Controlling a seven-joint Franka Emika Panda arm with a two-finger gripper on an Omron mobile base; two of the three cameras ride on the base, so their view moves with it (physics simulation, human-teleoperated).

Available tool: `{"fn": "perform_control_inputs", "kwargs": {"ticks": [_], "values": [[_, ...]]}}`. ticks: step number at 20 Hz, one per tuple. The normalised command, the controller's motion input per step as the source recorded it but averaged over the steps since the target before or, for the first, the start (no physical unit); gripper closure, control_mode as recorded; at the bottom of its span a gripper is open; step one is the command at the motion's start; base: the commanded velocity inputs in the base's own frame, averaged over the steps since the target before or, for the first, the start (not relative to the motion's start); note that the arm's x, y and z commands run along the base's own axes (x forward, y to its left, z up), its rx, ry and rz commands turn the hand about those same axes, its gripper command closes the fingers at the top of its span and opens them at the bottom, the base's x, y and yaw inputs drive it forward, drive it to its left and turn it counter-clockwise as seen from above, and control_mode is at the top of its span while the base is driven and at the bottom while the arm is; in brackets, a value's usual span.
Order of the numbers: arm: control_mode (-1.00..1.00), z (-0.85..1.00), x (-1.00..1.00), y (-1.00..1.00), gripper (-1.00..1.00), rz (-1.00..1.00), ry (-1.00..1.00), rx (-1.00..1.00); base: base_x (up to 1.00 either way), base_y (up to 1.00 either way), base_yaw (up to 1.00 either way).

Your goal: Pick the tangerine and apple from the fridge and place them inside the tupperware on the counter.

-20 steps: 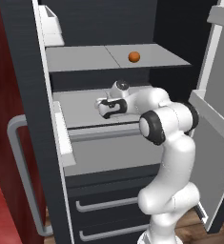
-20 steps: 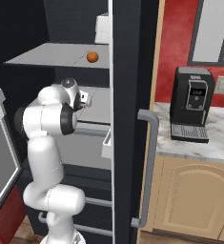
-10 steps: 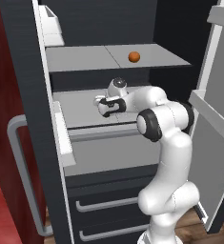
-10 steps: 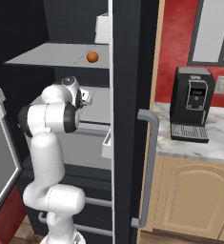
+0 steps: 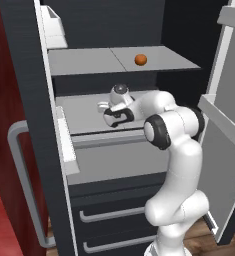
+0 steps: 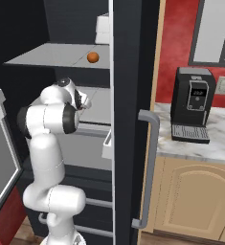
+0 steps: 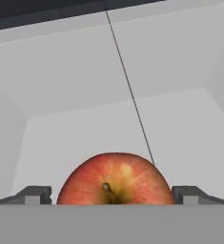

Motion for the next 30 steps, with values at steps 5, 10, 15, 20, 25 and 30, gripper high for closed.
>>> {"fn": "perform_control_inputs", "kwargs": {"ticks": [5, 10, 15, 20, 25, 30], "values": [[-1.00, -0.44, -0.09, 0.00, 1.00, -0.10, 0.01, 0.00, 0.00, 0.00, 0.00], [-1.00, -0.12, 0.06, 0.00, 1.00, -0.01, -0.02, 0.00, 0.00, 0.00, 0.00], [-1.00, -0.07, -0.95, -0.16, 1.00, -0.01, 0.00, 0.00, 0.00, 0.00, 0.00], [-1.00, 0.28, -1.00, -0.43, 1.00, 0.01, -0.05, 0.01, 0.00, 0.00, 0.00], [-1.00, 0.88, -1.00, -0.32, 1.00, 0.07, -0.07, 0.00, 0.00, 0.00, 0.00], [-1.00, 1.00, -1.00, -0.24, 1.00, 0.10, 0.04, 0.00, 0.00, 0.00, 0.00]]}}
